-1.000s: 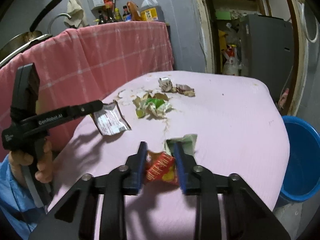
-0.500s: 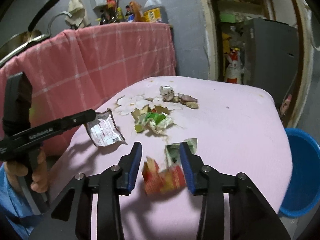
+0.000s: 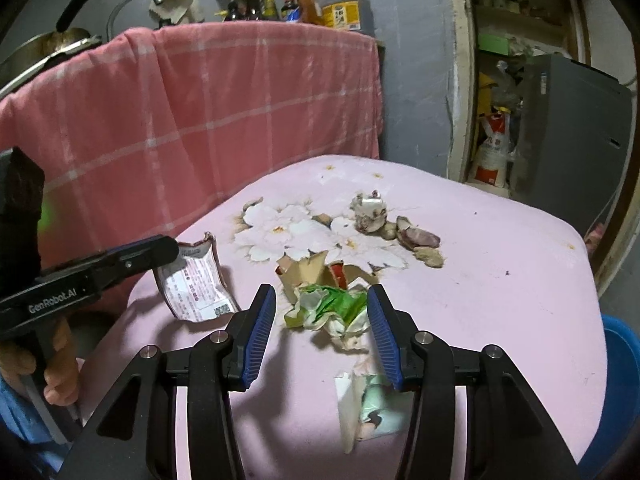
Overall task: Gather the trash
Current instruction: 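Open the right tool to drop the red wrapper and grasp green scraps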
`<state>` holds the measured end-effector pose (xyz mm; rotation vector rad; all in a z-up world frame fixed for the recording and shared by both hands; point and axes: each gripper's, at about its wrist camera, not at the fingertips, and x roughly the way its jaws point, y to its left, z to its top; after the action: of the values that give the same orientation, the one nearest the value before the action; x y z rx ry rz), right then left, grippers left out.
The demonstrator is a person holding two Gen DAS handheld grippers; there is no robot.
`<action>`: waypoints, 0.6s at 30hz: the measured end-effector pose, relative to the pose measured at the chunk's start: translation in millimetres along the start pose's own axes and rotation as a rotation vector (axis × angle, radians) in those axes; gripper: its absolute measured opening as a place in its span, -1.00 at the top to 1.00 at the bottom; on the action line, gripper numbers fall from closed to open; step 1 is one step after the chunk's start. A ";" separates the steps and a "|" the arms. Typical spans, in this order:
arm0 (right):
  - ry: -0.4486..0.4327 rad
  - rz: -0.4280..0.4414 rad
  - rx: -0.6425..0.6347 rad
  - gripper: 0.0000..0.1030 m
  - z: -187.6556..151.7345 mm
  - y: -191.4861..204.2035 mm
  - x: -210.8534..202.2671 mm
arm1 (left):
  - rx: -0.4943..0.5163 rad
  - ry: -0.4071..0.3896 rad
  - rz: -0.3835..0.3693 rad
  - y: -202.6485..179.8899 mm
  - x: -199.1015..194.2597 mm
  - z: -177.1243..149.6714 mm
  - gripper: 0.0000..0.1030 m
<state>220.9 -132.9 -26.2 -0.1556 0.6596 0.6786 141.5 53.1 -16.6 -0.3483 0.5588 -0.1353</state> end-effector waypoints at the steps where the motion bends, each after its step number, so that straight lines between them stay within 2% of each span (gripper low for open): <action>1: 0.008 -0.002 -0.002 0.12 -1.0 0.5 2.2 | -0.001 0.001 -0.001 -0.5 -0.2 0.0 0.62; 3: 0.018 -0.008 0.003 0.19 -2.4 -0.2 5.1 | 0.000 0.002 -0.002 -0.3 -0.5 0.3 0.61; 5: 0.023 -0.016 0.010 0.53 -2.2 -1.6 6.5 | 0.002 0.001 -0.002 -1.4 -0.8 1.2 0.62; 8: 0.025 -0.018 0.011 0.72 -2.6 -1.5 6.2 | 0.002 -0.003 -0.003 -2.2 -1.5 2.4 0.62; 13: -0.036 -0.025 0.011 0.73 -4.1 1.1 -9.0 | 0.022 -0.025 -0.004 -6.7 -4.9 5.8 0.61; 18: -0.165 -0.032 0.037 0.73 -0.6 -1.6 -38.4 | 0.056 -0.076 -0.014 -22.1 -11.9 14.3 0.62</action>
<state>199.1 -154.8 -3.4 -0.0745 0.5099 0.6409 138.5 39.2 8.5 -0.3020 0.4764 -0.1502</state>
